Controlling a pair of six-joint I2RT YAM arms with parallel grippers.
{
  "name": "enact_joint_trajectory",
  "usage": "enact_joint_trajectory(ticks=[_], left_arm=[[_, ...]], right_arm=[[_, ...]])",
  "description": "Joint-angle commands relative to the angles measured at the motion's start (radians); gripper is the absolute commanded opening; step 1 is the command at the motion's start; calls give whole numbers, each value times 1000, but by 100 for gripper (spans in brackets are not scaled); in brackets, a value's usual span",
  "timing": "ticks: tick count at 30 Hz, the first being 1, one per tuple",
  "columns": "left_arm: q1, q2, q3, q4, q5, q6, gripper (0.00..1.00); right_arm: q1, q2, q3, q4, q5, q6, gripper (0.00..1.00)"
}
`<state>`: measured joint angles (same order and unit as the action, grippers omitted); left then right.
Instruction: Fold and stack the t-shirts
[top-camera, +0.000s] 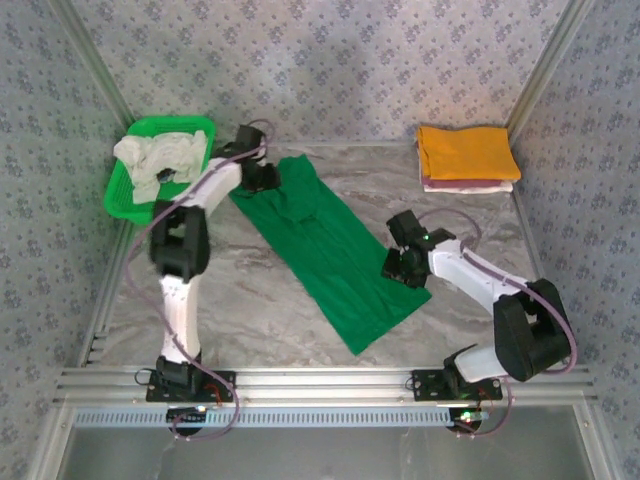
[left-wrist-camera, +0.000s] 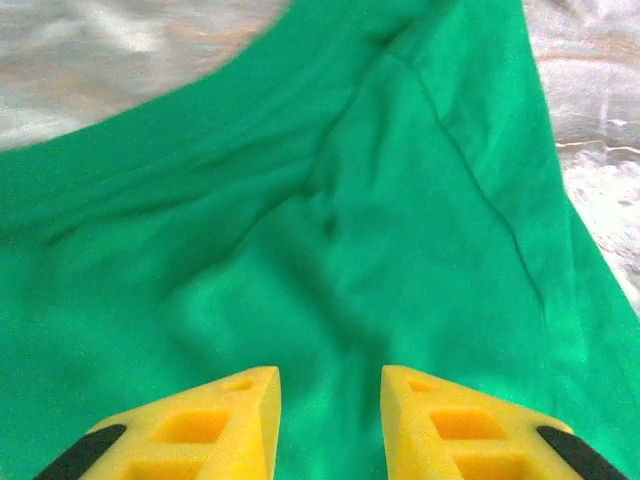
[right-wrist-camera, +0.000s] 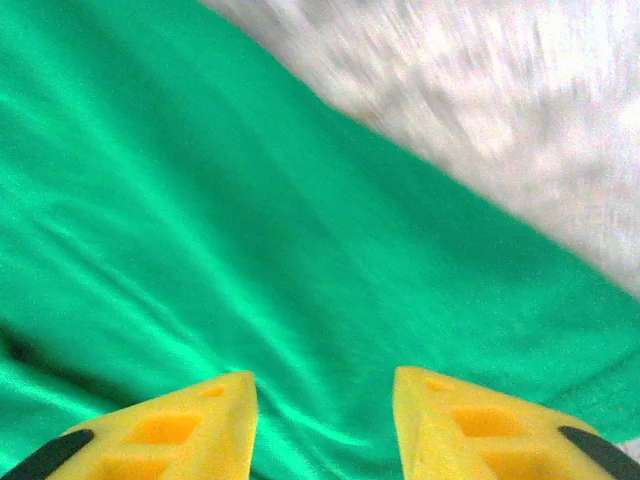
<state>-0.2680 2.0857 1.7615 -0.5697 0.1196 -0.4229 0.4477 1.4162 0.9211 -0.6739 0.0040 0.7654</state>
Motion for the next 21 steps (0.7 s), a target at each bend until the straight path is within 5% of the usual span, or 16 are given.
enact_joint_trajectory(ticks=[1,7,14,21], left_arm=[[11,-270,-244,169,-44,-68,31],[3,-320,-511,245,-22,-141,25],[-28,-181,-440,268,-50,-163,20],[-27,33,-288,184,-70,-204,14]], right_arm=[[4,66,156,-30,67,-101,44],[4,334,455,5,-15,-249,39],[-9,566,745,-26,-62,-356,35],[-48,526,696,25,-105,-346,34]])
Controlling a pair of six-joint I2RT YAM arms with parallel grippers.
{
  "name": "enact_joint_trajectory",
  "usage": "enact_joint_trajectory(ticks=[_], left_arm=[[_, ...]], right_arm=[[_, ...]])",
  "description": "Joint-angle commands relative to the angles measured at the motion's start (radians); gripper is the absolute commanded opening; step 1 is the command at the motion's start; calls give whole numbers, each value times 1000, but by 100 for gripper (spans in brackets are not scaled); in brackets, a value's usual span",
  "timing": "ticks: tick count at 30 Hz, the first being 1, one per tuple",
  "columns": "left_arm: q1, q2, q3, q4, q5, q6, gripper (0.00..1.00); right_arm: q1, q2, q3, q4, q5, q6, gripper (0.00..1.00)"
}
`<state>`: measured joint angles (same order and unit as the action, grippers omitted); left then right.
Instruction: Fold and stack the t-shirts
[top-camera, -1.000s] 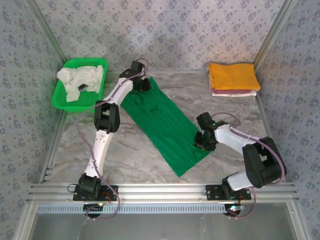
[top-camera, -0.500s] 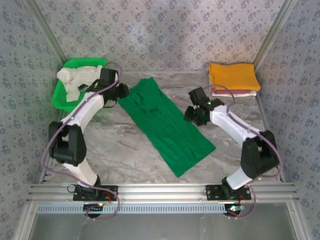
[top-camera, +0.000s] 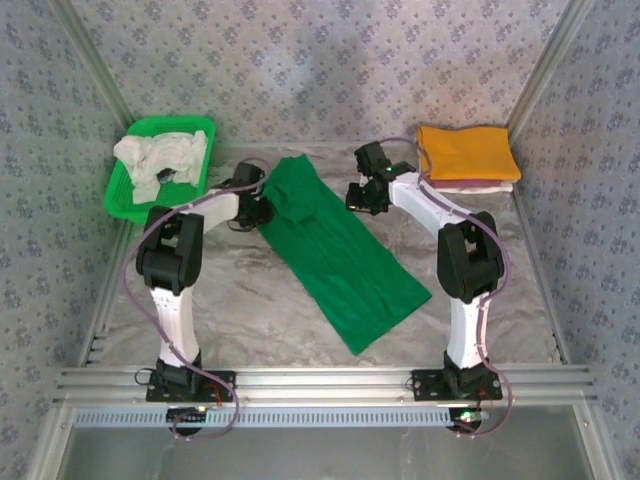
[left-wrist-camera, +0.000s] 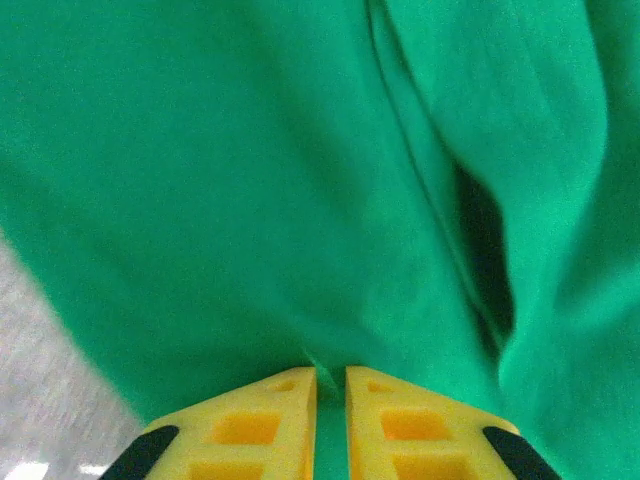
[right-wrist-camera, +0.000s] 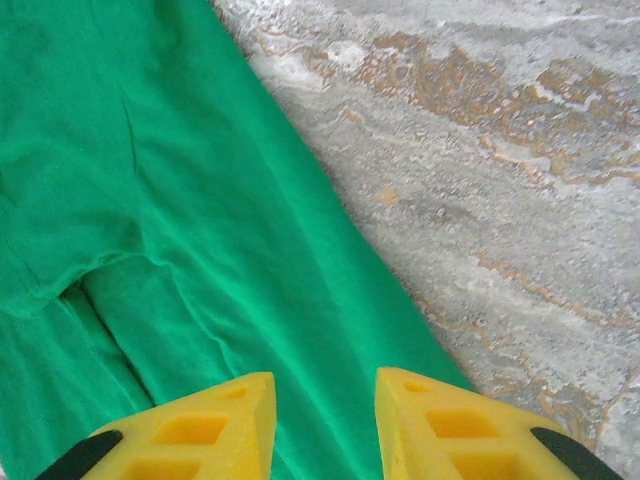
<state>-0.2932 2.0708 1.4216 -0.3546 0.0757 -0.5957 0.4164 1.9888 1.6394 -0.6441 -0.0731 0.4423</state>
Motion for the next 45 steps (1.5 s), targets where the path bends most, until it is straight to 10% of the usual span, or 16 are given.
enact_joint_trajectory(ticks=[1,7,17,22,25,35,45], left_arm=[[-1,70,66,-24,-21,-33,14],[2,276,328,-95,34,32,12],[-9,764,1372,-502,161,208,18],[20,701,1361,-488,153,214,23],[24,581,1239,-491,67,233,23],[-64,-214,-93,245,57,40,23],[-281,-218,-373,364,82,-78,0]], right_arm=[[-22,-62,-41,1,-30,-22,34],[-52,-154,-220,71,-53,7,34],[-51,-196,-375,190,-119,89,33],[-47,-186,-309,162,-90,70,34],[-48,-156,-248,103,-51,51,35],[-24,-114,-273,47,27,-18,24],[17,-115,-414,99,34,4,0]])
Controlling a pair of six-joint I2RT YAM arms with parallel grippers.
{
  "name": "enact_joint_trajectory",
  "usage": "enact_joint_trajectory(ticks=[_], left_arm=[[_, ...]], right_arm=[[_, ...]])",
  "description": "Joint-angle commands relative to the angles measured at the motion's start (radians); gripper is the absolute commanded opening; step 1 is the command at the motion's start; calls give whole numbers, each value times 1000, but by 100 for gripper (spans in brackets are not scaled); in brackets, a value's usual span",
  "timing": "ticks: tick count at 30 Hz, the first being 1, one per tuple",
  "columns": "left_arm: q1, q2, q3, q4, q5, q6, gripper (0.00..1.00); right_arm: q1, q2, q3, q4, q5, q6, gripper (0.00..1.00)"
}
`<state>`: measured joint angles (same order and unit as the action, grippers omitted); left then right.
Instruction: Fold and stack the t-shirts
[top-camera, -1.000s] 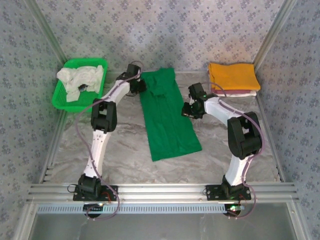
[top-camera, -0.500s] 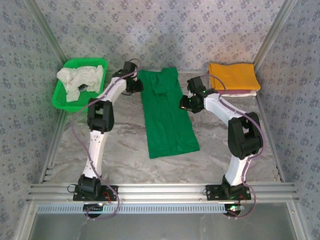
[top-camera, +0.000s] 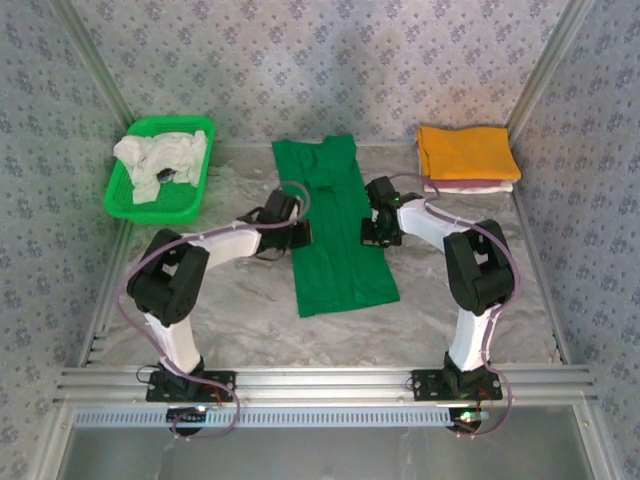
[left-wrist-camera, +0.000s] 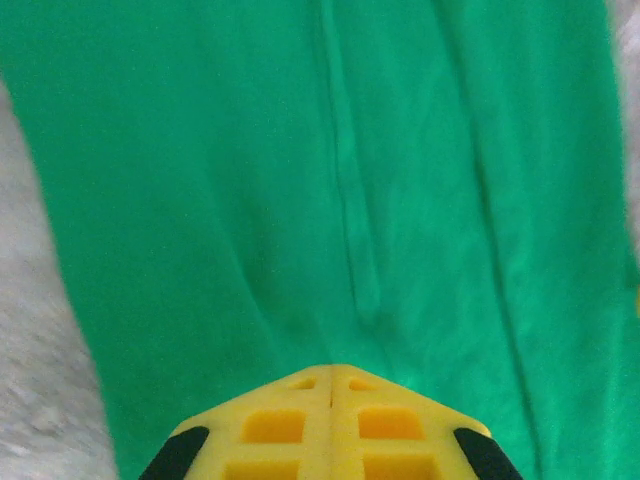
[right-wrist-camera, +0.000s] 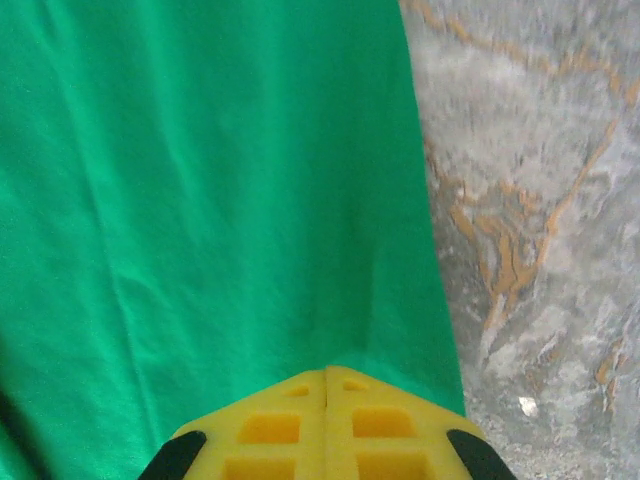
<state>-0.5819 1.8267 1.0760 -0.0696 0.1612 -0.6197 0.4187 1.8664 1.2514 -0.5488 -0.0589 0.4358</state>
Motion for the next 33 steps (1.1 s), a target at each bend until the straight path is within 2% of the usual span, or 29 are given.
enact_joint_trajectory(ticks=[1,7,11,14,17,19,21,24,27,29,30,31,33], left_arm=[[7,34,-42,90,-3,-61,0],[23,42,-100,68,-42,-52,0],[63,-4,-144,31,-62,-12,0],[96,-32,-140,-6,-36,32,0],[119,-66,-116,-96,-83,87,0],[135,-106,-130,-97,-75,99,3],[137,-141,-136,-107,-77,111,9],[137,-203,-128,-156,-75,106,22],[136,-321,-185,-156,-48,68,27],[136,-410,-237,-177,-20,34,30],[137,-453,-271,-193,-8,12,36],[137,-495,-311,-201,17,-11,39],[136,-561,-388,-201,71,-49,43]], right_arm=[[20,8,-36,11,19,16,0],[58,20,-93,37,-3,58,0],[94,21,-115,54,-39,124,0],[120,20,-112,53,-49,170,0],[132,11,-92,45,-78,197,0],[141,-3,-79,39,-97,223,1],[141,-27,-76,41,-142,241,5],[144,-96,-85,48,-174,258,18],[140,-208,-117,49,-192,253,26],[136,-298,-182,61,-194,257,34],[132,-346,-230,68,-194,262,37],[127,-383,-280,77,-195,267,40],[113,-447,-365,76,-200,272,43]])
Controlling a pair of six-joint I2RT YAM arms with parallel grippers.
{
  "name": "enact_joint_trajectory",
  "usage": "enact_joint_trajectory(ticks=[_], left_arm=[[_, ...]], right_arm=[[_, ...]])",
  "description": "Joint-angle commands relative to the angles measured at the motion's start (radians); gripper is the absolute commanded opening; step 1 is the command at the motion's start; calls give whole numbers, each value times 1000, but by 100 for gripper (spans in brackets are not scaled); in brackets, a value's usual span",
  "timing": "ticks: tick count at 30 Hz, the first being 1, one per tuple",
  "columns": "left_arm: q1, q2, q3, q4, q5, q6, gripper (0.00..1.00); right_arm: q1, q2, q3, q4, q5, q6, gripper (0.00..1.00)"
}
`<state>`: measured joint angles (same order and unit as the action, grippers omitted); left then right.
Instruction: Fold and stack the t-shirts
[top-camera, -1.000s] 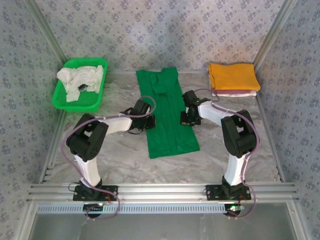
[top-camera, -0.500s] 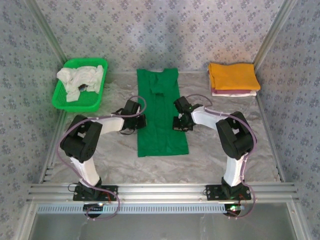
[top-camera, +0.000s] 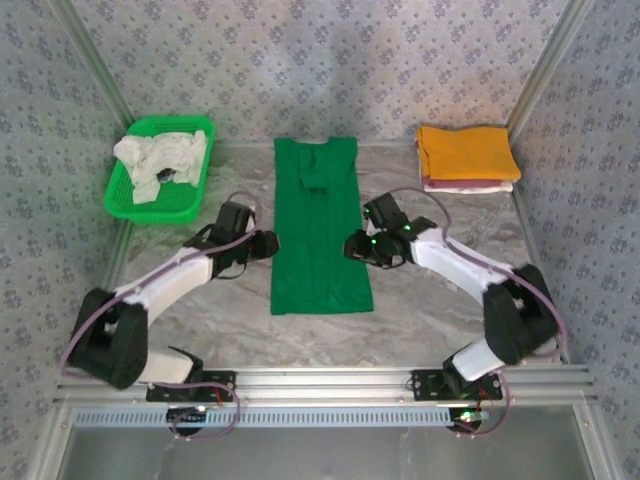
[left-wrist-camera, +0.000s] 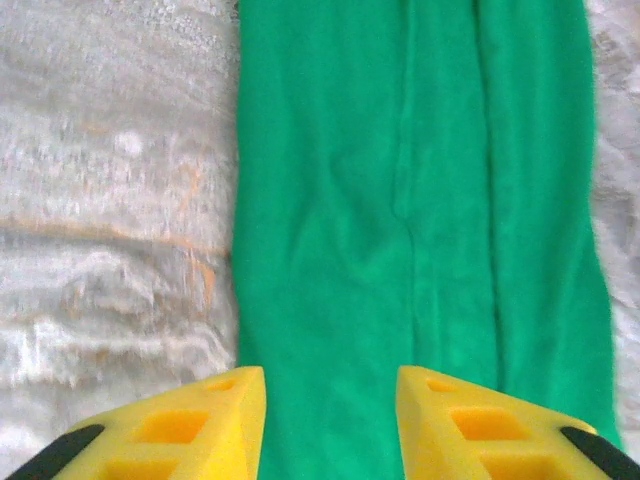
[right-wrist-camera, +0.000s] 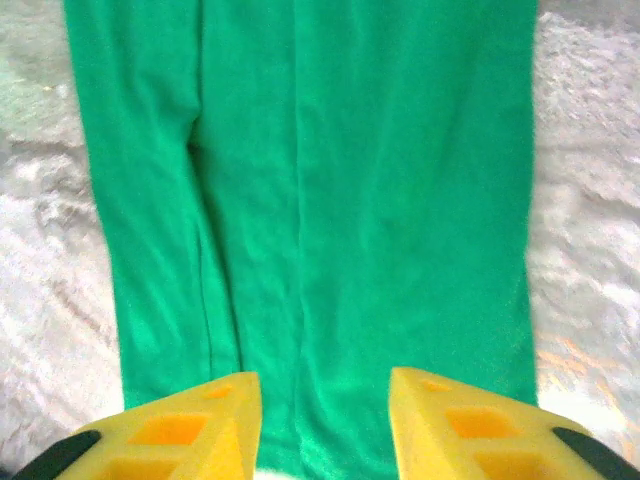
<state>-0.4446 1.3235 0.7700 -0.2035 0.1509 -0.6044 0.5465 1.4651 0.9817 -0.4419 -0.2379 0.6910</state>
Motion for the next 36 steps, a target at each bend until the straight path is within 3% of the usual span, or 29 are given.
enact_joint_trajectory(ticks=[1,5,13,27,36], left_arm=[[-1,-85,-123,-61,114,-87,44],[-10,-140,-225,-77,173,-128,50],[-41,-58,-256,-20,217,-130,51],[-106,-44,-264,39,208,-184,37],[-134,-62,-286,64,192,-215,35]], right_arm=[[-24,-74,-135,-37,-21,23,44],[-40,-154,-262,-21,-23,46,53],[-43,-152,-358,51,-35,74,52],[9,-104,-358,112,-51,114,47],[33,-71,-367,152,-47,136,45]])
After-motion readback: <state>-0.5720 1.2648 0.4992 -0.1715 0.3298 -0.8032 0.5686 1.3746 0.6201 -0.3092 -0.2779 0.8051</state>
